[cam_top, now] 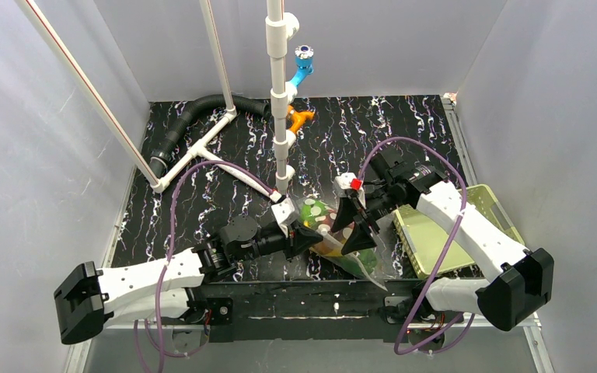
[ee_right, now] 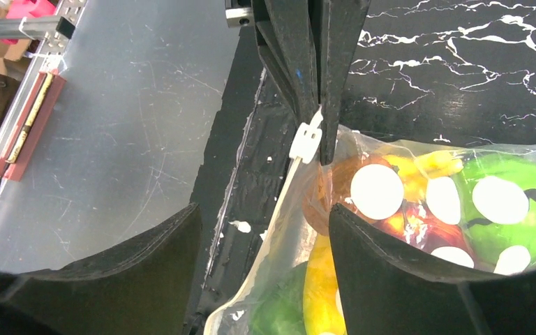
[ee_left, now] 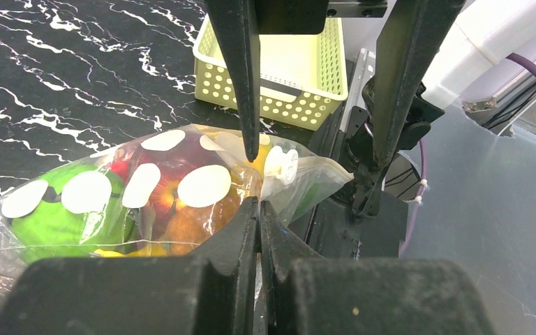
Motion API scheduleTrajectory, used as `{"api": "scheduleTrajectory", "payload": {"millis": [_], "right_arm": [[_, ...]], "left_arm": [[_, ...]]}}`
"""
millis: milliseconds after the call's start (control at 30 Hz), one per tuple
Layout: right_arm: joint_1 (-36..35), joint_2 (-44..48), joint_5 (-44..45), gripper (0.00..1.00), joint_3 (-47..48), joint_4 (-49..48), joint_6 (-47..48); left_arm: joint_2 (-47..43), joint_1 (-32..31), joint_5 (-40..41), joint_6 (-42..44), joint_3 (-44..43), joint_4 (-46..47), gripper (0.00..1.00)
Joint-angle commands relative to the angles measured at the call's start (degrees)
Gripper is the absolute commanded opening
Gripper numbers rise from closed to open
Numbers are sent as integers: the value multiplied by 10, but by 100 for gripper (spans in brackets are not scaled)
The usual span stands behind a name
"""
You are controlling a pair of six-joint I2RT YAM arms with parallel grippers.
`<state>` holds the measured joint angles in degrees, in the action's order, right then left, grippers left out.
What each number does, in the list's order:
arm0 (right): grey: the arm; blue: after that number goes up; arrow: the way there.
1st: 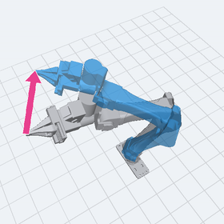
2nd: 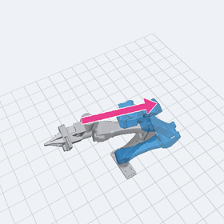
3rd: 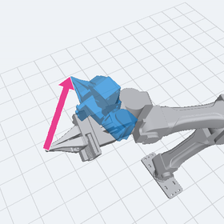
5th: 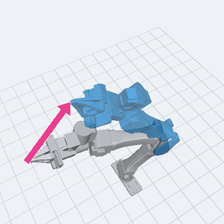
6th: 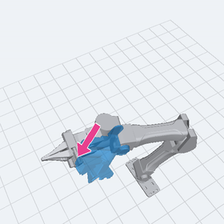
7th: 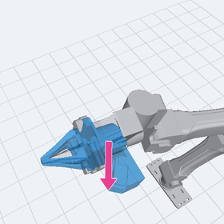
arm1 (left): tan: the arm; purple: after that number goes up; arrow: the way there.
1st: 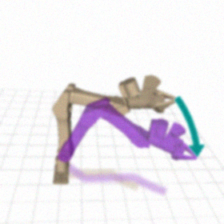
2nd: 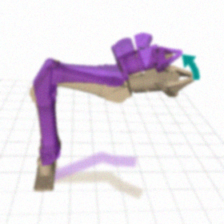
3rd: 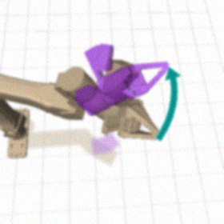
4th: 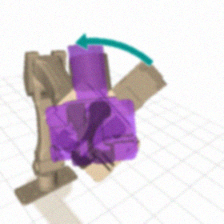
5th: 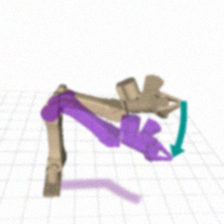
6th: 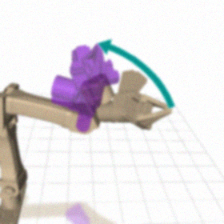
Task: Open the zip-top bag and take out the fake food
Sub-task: Place the zipper food storage bag at the center of the board, then unzip the zipper food storage bag at the center of the board.
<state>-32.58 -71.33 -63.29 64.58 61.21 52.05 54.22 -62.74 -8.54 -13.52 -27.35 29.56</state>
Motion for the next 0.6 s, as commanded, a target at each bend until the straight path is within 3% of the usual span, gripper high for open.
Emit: {"api": "scheduleTrajectory", "payload": {"millis": [0,567], "right_arm": [[3,8,-31,74,0,-28,-28],[4,8,-20,77,0,-41,-44]], "left_arm": [[3,0,1,-9,-5,29,0],[18,0,2,-27,6,66,0]]}}
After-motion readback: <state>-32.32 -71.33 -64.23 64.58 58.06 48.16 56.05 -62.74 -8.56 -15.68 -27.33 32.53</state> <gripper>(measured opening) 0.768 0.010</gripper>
